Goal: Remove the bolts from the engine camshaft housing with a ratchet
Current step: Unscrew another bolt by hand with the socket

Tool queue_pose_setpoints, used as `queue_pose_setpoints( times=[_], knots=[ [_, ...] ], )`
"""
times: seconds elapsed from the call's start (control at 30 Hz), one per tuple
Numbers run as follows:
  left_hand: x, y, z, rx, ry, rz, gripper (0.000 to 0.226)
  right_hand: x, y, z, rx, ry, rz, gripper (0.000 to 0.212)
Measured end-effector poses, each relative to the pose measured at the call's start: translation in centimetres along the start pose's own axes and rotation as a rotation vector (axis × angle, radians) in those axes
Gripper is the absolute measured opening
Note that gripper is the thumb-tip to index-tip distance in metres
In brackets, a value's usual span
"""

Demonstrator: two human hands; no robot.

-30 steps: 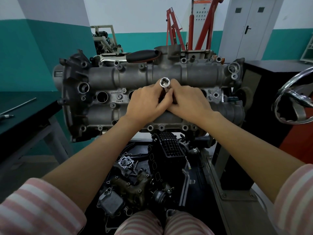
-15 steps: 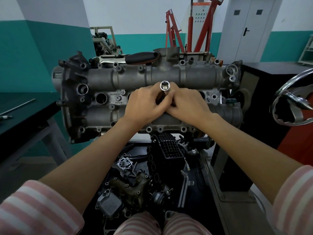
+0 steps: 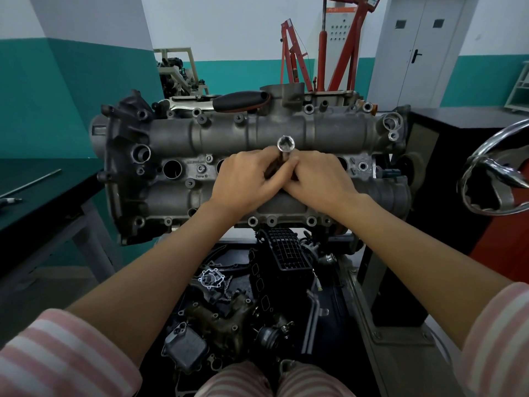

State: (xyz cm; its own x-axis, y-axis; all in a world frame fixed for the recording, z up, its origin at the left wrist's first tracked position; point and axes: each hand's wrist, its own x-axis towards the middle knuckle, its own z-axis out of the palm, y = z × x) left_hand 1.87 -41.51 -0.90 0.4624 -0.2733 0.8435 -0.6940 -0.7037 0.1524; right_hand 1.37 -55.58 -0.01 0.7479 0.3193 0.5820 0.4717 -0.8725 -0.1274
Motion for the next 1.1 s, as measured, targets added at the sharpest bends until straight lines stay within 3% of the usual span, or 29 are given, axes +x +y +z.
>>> queue_pose_setpoints(
  times=[0.17, 0.27, 0.43, 0.6, 0.77, 0.97, 1.1],
  knots=[
    [0.0, 0.1, 0.0, 0.005, -0.003, -0.017, 0.023, 0.0, 0.0, 0.0, 0.008, 0.029, 0.012, 0.017],
    [0.0, 0.1, -0.1, -0.004, -0.021, -0.035, 0.032, 0.1, 0.0, 0.0, -0.013, 0.012, 0.007, 0.008],
    [0.0, -0.1, 0.0, -0.007, -0.023, -0.037, 0.052, 0.1, 0.0, 0.0, -0.013, 0.000, 0.014, 0.015],
    [0.0, 0.1, 0.0, -0.021, 0.009, 0.009, 0.044, 0.0, 0.1, 0.2, 0.000, 0.007, 0.012, 0.008],
    [-0.1, 0.1, 0.0, -0.010, 0.020, 0.047, 0.026, 0.1, 0.4, 0.5, 0.005, 0.045, 0.023, 0.024],
    [0.0, 0.1, 0.0, 0.045, -0.001, 0.010, 0.036, 0.4, 0.8, 0.8, -0.043, 0.015, 0.011, 0.005],
    [0.0, 0.2, -0.1, -0.001, -0.022, -0.047, 0.039, 0.6, 1.2, 1.3, -0.052, 0.034, 0.007, 0.016]
  ],
)
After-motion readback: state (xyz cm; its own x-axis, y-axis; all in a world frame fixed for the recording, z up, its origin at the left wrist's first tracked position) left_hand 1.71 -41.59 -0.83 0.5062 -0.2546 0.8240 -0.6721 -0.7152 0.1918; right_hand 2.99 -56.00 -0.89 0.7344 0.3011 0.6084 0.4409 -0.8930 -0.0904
